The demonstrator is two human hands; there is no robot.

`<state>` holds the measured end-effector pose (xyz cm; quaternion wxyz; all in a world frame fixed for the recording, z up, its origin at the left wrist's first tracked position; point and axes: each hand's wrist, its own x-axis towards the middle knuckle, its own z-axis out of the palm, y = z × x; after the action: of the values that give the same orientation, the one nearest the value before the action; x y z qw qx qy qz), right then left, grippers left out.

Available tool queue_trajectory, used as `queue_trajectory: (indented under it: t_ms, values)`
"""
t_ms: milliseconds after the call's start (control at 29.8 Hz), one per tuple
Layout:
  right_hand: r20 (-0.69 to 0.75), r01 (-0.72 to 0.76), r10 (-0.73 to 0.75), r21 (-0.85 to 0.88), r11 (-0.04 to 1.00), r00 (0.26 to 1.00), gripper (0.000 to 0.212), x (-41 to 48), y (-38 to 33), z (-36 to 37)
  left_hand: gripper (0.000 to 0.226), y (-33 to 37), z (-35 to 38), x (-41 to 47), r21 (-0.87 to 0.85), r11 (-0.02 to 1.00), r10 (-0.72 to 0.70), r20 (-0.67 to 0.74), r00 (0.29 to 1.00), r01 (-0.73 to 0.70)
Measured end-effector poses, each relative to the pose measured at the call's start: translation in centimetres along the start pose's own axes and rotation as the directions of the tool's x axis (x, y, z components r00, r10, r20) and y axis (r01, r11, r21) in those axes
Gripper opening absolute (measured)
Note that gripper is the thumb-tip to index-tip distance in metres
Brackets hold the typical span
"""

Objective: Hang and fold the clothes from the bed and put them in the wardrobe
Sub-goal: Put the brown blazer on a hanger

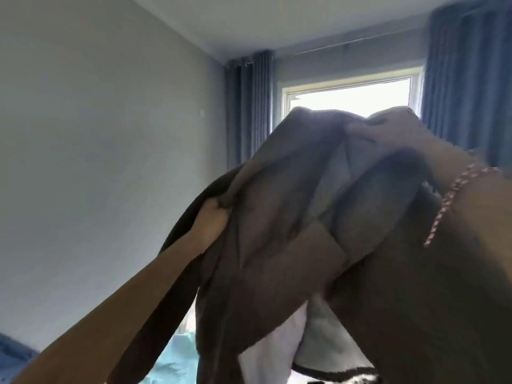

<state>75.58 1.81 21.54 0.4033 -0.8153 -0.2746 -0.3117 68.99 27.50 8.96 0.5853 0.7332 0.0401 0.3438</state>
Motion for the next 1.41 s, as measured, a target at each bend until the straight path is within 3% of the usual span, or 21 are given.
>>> queue_trajectory:
  t_ms: [67, 168, 235, 302, 336, 403, 470, 537, 638, 705, 772, 806, 873, 940, 1007, 1041, 1074, 1142, 1175, 1276, 1410]
  values:
    - [0.043, -0.07, 0.072, -0.045, 0.997, 0.997, 0.044, -0.4, 1.8, -2.2, 0.021, 2.5, 1.2, -0.2, -0.032, 0.999, 0.033, 0.091, 0.995, -0.03]
    - [0.141, -0.232, 0.262, -0.199, 0.952, 0.955, 0.048, -2.4, 4.1, -4.6, 0.018, 3.3, 3.8, 1.0, -0.05, 0.989, -0.118, 0.307, 0.944, 0.14]
    - [0.27, -0.269, 0.336, -0.256, 0.928, 0.902, 0.044, -3.5, 5.1, -4.3, 0.015, 0.4, 5.3, 2.4, 0.238, 0.964, -0.195, 0.333, 0.923, 0.118]
    - [0.342, -0.298, 0.388, -0.287, 0.911, 0.856, 0.038, -5.4, 7.0, -3.9, 0.045, -4.3, 8.7, 1.2, 0.698, 0.711, -0.232, 0.347, 0.909, -0.086]
    - [0.375, -0.295, 0.398, -0.302, 0.906, 0.838, 0.038, -6.1, 7.9, -2.9, 0.051, -6.6, 10.3, -0.4, 0.756, 0.633, -0.188, 0.362, 0.913, -0.169]
    - [0.435, -0.329, 0.452, -0.331, 0.884, 0.778, 0.044, -7.9, 10.2, -0.4, 0.052, -9.4, 13.9, -6.2, 0.511, 0.833, -0.099, 0.515, 0.851, -0.213]
    - [0.465, -0.349, 0.487, -0.354, 0.868, 0.739, 0.05, -9.5, 12.5, 2.2, 0.053, -11.1, 16.1, -12.7, 0.187, 0.981, -0.15, 0.592, 0.792, 0.046]
    - [0.472, -0.415, 0.539, -0.348, 0.841, 0.697, 0.049, -10.9, 14.9, 3.4, 0.033, -15.0, 17.7, -17.1, 0.079, 0.979, -0.195, 0.629, 0.753, 0.187]
    - [0.468, -0.492, 0.579, -0.307, 0.815, 0.667, 0.042, -12.3, 17.2, 2.7, 0.077, -20.7, 18.9, -20.9, 0.203, 0.979, -0.137, 0.717, 0.684, -0.017]
    - [0.481, -0.519, 0.572, -0.255, 0.816, 0.664, 0.037, -12.8, 18.0, 1.4, 0.054, -21.7, 19.8, -21.4, 0.176, 0.984, -0.095, 0.642, 0.761, -0.026]
    - [0.514, -0.499, 0.553, -0.255, 0.828, 0.655, 0.031, -13.2, 19.0, -0.2, 0.018, -21.5, 21.0, -19.9, 0.031, 0.982, -0.177, 0.463, 0.868, 0.184]
    - [0.523, -0.456, 0.557, -0.321, 0.83, 0.645, 0.028, -13.4, 19.4, -1.1, 0.016, -20.4, 21.2, -18.3, 0.012, 0.941, -0.308, 0.442, 0.842, 0.338]
    - [0.488, -0.273, 0.623, -0.609, 0.745, 0.611, 0.024, -14.2, 20.7, -2.2, 0.015, -18.6, 21.4, -15.1, 0.033, 0.893, -0.402, 0.509, 0.761, 0.449]
    - [0.385, -0.112, 0.614, -0.781, 0.614, 0.689, 0.024, -15.4, 21.9, -1.8, 0.019, -16.7, 21.5, -12.5, 0.04, 0.875, -0.423, 0.548, 0.722, 0.482]
    - [0.454, -0.218, 0.517, -0.561, 0.799, 0.725, 0.027, -16.6, 22.3, -0.2, 0.019, -14.8, 22.3, -10.4, 0.015, 0.819, -0.459, 0.618, 0.638, 0.574]
    - [0.58, -0.34, 0.451, -0.297, 0.892, 0.678, 0.026, -17.5, 21.8, 0.6, 0.018, -13.8, 22.7, -9.7, 0.016, 0.788, -0.465, 0.671, 0.577, 0.616]
    - [0.696, -0.482, 0.38, -0.057, 0.875, 0.609, 0.027, -18.4, 21.0, 1.6, 0.017, -13.2, 23.2, -8.9, 0.047, 0.764, -0.471, 0.722, 0.507, 0.643]
    - [0.815, -0.564, 0.294, 0.048, 0.824, 0.499, 0.036, -20.7, 19.8, 3.9, 0.015, -12.3, 23.9, -8.5, 0.131, 0.754, -0.486, 0.771, 0.412, 0.644]
    - [0.794, -0.49, 0.31, -0.017, 0.872, 0.523, 0.048, -22.0, 20.4, 5.3, 0.013, -12.3, 24.1, -8.4, 0.184, 0.776, -0.493, 0.774, 0.398, 0.603]
    - [0.602, -0.345, 0.395, -0.204, 0.916, 0.694, 0.044, -23.2, 22.8, 7.7, 0.011, -13.4, 24.2, -8.4, 0.303, 0.815, -0.528, 0.739, 0.419, 0.493]
    - [0.566, -0.678, 0.556, 0.008, 0.735, 0.609, 0.02, -22.1, 24.2, 6.4, 0.018, -17.2, 22.8, -9.7, 0.193, 0.939, -0.337, 0.674, 0.657, 0.284]
